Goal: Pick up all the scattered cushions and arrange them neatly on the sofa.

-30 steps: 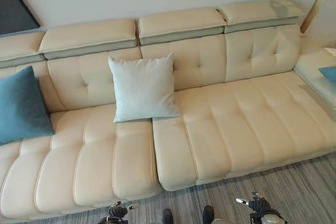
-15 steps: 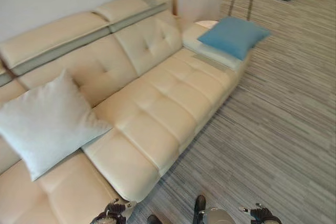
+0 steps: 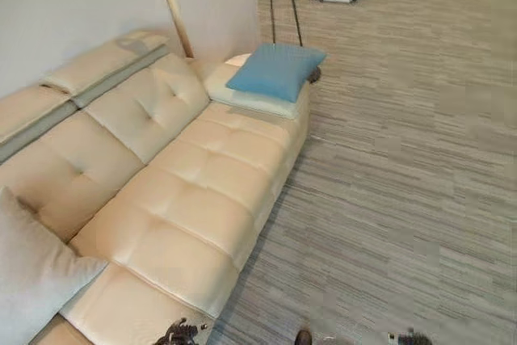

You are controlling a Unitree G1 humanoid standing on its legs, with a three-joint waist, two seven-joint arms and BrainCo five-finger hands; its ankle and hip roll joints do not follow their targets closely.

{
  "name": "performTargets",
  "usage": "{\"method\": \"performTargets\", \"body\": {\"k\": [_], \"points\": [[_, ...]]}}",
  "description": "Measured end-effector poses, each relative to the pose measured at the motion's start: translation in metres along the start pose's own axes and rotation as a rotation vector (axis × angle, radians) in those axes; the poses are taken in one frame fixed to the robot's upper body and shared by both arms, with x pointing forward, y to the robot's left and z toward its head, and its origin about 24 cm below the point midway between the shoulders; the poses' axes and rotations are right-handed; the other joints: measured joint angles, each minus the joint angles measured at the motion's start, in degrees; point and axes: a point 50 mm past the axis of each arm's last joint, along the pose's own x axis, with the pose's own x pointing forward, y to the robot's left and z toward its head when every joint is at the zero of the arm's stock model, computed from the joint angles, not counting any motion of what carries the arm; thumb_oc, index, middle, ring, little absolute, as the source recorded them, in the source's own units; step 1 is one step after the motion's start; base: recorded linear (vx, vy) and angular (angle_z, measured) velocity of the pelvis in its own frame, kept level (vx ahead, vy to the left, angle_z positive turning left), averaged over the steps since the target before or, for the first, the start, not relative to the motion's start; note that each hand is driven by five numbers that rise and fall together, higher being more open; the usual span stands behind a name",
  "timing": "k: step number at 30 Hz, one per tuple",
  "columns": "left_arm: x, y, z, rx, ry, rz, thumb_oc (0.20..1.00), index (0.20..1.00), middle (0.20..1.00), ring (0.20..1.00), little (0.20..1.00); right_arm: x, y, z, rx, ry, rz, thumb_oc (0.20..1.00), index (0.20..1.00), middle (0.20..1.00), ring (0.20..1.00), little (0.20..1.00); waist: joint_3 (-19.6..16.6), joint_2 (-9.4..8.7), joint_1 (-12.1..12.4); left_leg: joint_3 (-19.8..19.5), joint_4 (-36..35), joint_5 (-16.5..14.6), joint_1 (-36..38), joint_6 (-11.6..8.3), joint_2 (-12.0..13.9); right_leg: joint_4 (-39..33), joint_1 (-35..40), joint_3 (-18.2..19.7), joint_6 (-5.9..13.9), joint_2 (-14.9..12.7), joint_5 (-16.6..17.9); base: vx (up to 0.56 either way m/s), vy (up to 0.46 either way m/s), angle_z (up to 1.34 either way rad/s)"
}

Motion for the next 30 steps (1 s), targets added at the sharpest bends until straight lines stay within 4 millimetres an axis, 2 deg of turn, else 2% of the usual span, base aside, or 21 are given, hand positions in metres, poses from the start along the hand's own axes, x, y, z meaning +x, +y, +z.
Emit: {"method": "performTargets", "body": {"k": [2, 5, 6, 7, 9, 10, 11, 12, 14, 15, 16, 17, 18, 20, 21, 23, 24, 25, 26, 27, 30], "points": [[0.000, -0.002, 0.003, -0.002, -0.010, -0.005, 1.000, 1.000, 1.000, 1.000, 1.000, 0.000, 0.001, 0.010, -0.002, -0.038, 0.008, 1.000, 1.000, 1.000, 1.000, 1.000, 0.61, 0.40, 0.01, -2.06, -6.07, -0.32, -1.61, 1.48, -4.20, -3.10, 2.18, 2.51, -0.35, 0.82, 1.48, 0.15, -0.021, -0.88], [0.001, -0.001, 0.006, -0.006, -0.024, -0.001, 1.000, 1.000, 1.000, 1.000, 1.000, 0.000, 0.006, 0.012, -0.037, -0.046, 0.025, 1.000, 1.000, 1.000, 1.000, 1.000, 1.39, -0.49, 0.37, -6.64, -15.49, 0.81, -2.62, 2.98, -8.12, -4.83, 4.14, 5.73, -0.04, 1.25, 1.59, 0.30, -0.017, -0.69], [0.000, -0.001, 0.003, -0.001, -0.019, -0.001, 1.000, 1.000, 1.000, 1.000, 1.000, 0.000, 0.006, 0.011, -0.056, -0.047, 0.025, 1.000, 1.000, 1.000, 1.000, 1.000, 1.34, -0.89, 0.55, -11.68, -23.61, 2.22, -2.17, 3.05, -10.29, -5.56, 4.16, 8.08, 1.03, 1.28, 0.91, 0.28, -0.021, -0.89], [0.001, -0.001, 0.003, -0.001, -0.011, 0.000, 1.000, 1.000, 1.000, 1.000, 1.000, 0.001, 0.005, 0.018, -0.068, -0.067, 0.020, 1.000, 1.000, 1.000, 1.000, 1.000, 2.21, -0.76, 1.33, -15.16, -30.73, 5.48, -2.54, 3.22, -11.19, -5.54, 4.12, 9.85, 0.78, 1.71, 1.18, 0.28, 0.000, -0.90], [0.002, 0.001, 0.003, 0.001, -0.003, 0.006, 1.000, 1.000, 1.000, 1.000, 1.000, 0.001, 0.003, 0.021, -0.082, -0.074, 0.017, 1.000, 1.000, 1.000, 1.000, 1.000, 3.23, -0.32, 1.16, -16.29, -33.34, 7.97, -4.75, 2.99, -11.09, -5.60, 4.17, 10.57, 1.20, 2.46, 0.51, 0.27, 0.040, -0.48], [0.003, 0.001, 0.006, 0.001, -0.004, 0.009, 1.000, 1.000, 1.000, 1.000, 1.000, 0.001, 0.000, 0.022, -0.088, -0.075, 0.009, 1.000, 1.000, 1.000, 1.000, 1.000, 4.31, 0.04, 1.45, -16.23, -33.75, 9.62, -7.32, 2.73, -11.12, -5.53, 4.87, 11.40, 0.33, 3.10, 0.67, 0.27, 0.060, -0.32], [0.003, 0.001, 0.009, -0.002, -0.011, 0.011, 1.000, 1.000, 1.000, 1.000, 1.000, 0.002, 0.000, 0.023, -0.092, -0.078, 0.008, 1.000, 1.000, 1.000, 1.000, 1.000, 4.88, -0.44, 1.59, -15.95, -33.66, 10.21, -8.36, 3.04, -11.25, -5.54, 5.36, 11.97, 0.73, 3.27, 0.37, 0.56, 0.169, -0.39], [0.003, 0.002, 0.003, -0.002, 0.010, 0.022, 1.000, 1.000, 1.000, 1.000, 1.000, 0.002, 0.000, 0.024, -0.094, -0.077, 0.006, 1.000, 1.000, 1.000, 1.000, 1.000, 4.95, 0.09, 1.65, -15.46, -33.71, 10.52, -9.53, 3.22, -11.17, -5.56, 6.06, 12.81, 1.32, 3.63, -0.86, 0.30, 0.110, -0.37], [0.002, 0.005, -0.007, -0.007, 0.044, 0.032, 1.000, 1.000, 1.000, 1.000, 1.000, 0.003, 0.003, 0.027, -0.093, -0.071, 0.009, 1.000, 1.000, 1.000, 1.000, 1.000, 5.07, 0.06, 2.95, -14.05, -33.70, 11.39, -9.03, 4.44, -11.15, -5.52, 7.82, 16.52, 1.33, 3.92, -1.95, 0.54, 0.208, -0.80], [0.001, 0.005, -0.011, -0.012, 0.052, 0.034, 1.000, 1.000, 1.000, 1.000, 1.000, 0.003, 0.002, 0.029, -0.091, -0.075, 0.009, 1.000, 1.000, 1.000, 1.000, 1.000, 4.78, -0.07, 3.03, -14.04, -33.56, 11.35, -8.99, 4.61, -11.28, -5.54, 7.91, 17.76, 2.12, 3.82, -3.03, 0.70, 0.299, -1.11], [0.001, 0.007, -0.017, -0.035, 0.077, 0.047, 1.000, 1.000, 1.000, 1.000, 1.000, 0.004, 0.002, 0.032, -0.078, -0.075, 0.011, 1.000, 1.000, 1.000, 1.000, 1.000, 4.68, 0.50, 3.26, -13.14, -33.75, 11.02, -7.51, 6.24, -11.07, -5.52, 9.31, 19.56, 2.92, 3.52, -4.40, 0.53, 0.242, -0.64], [0.000, 0.008, -0.023, -0.030, 0.095, 0.051, 1.000, 1.000, 1.000, 1.000, 1.000, 0.004, 0.001, 0.030, -0.078, -0.072, 0.008, 1.000, 1.000, 1.000, 1.000, 1.000, 4.27, 1.49, 2.96, -12.27, -33.73, 12.98, -5.72, 7.14, -10.71, -5.50, 11.16, 19.74, 3.83, 3.58, -5.53, 0.70, 0.316, -0.49], [0.000, 0.010, -0.023, -0.021, 0.095, 0.061, 1.000, 1.000, 1.000, 1.000, 1.000, 0.003, 0.002, 0.019, -0.080, -0.041, 0.014, 1.000, 1.000, 1.000, 1.000, 1.000, 3.80, 0.68, 2.80, -9.73, -33.69, 15.17, -4.24, 8.99, -11.21, -4.57, 11.91, 19.83, 5.49, 2.19, -7.47, 0.49, 0.218, -0.31], [0.001, 0.016, -0.015, -0.014, 0.060, 0.076, 1.000, 1.000, 1.000, 1.000, 1.000, 0.001, 0.011, 0.011, -0.077, -0.024, 0.047, 1.000, 1.000, 1.000, 1.000, 1.000, 2.94, -0.53, 3.31, -7.49, -33.37, 14.13, -2.28, 11.29, -12.29, 1.70, 10.53, 18.78, 7.68, 0.54, -9.46, 0.31, 0.150, -0.51], [0.001, 0.019, -0.013, -0.009, 0.053, 0.083, 1.000, 1.000, 1.000, 1.000, 1.000, 0.001, 0.015, 0.012, -0.077, -0.027, 0.059, 1.000, 1.000, 1.000, 1.000, 1.000, 2.57, -0.63, 3.33, -6.69, -33.34, 15.02, -1.85, 12.36, -12.15, 5.79, 8.62, 17.74, 9.05, 0.14, -11.68, 0.29, 0.195, -0.55], [0.003, 0.029, 0.002, -0.001, 0.005, 0.102, 1.000, 1.000, 1.000, 1.000, 1.000, -0.002, 0.029, 0.016, -0.079, -0.048, 0.103, 1.000, 1.000, 1.000, 1.000, 1.000, 1.74, -1.99, 2.92, -5.71, -33.30, 12.39, -0.70, 14.35, -13.60, 21.71, 1.16, 15.36, 12.26, -2.18, -13.90, 0.27, 0.211, -0.39], [0.005, 0.030, 0.012, 0.002, -0.020, 0.105, 1.000, 1.000, 1.000, 1.000, 1.000, -0.003, 0.032, 0.018, -0.086, -0.059, 0.112, 1.000, 1.000, 1.000, 1.000, 1.000, 1.90, -2.27, 3.38, -4.59, -33.27, 12.27, 0.01, 14.66, -14.01, 33.46, -5.03, 13.62, 13.44, -3.80, -15.13, 0.26, 0.185, -0.16], [0.005, 0.030, 0.016, 0.007, -0.029, 0.103, 1.000, 1.000, 1.000, 1.000, 1.000, -0.003, 0.033, 0.019, -0.087, -0.063, 0.115, 1.000, 1.000, 1.000, 1.000, 1.000, 1.93, -2.14, 2.99, -4.54, -33.28, 12.29, 0.49, 14.59, -14.26, 36.66, -6.43, 12.27, 13.47, -4.67, -15.14, 0.33, 0.199, -0.17], [0.005, 0.028, 0.022, 0.007, -0.047, 0.098, 1.000, 1.000, 1.000, 1.000, 1.000, -0.003, 0.032, 0.018, -0.084, -0.063, 0.114, 1.000, 1.000, 1.000, 1.000, 1.000, 2.39, -1.52, 3.04, -4.86, -33.28, 10.76, 2.60, 16.40, -14.61, 40.68, -9.00, 9.75, 13.45, -6.51, -15.05, 0.28, 0.141, 0.00], [0.006, 0.026, 0.025, 0.027, -0.057, 0.092, 1.000, 1.000, 1.000, 1.000, 1.000, -0.003, 0.033, 0.018, -0.086, -0.064, 0.115, 1.000, 1.000, 1.000, 1.000, 1.000, 2.80, -0.94, 3.12, -4.72, -33.27, 10.21, 4.60, 16.53, -15.04, 43.36, -10.91, 6.97, 12.84, -8.83, -15.36, 0.28, 0.094, -0.03], [0.006, 0.025, 0.029, 0.030, -0.070, 0.088, 1.000, 1.000, 1.000, 1.000, 1.000, -0.004, 0.034, 0.022, -0.096, -0.084, 0.122, 1.000, 1.000, 1.000, 1.000, 1.000, 3.72, 0.79, 3.05, -4.07, -33.28, 8.71, 7.13, 15.43, -14.55, 39.30, -14.70, 5.33, 12.44, -9.54, -15.72, 0.22, 0.019, -0.07]]}}
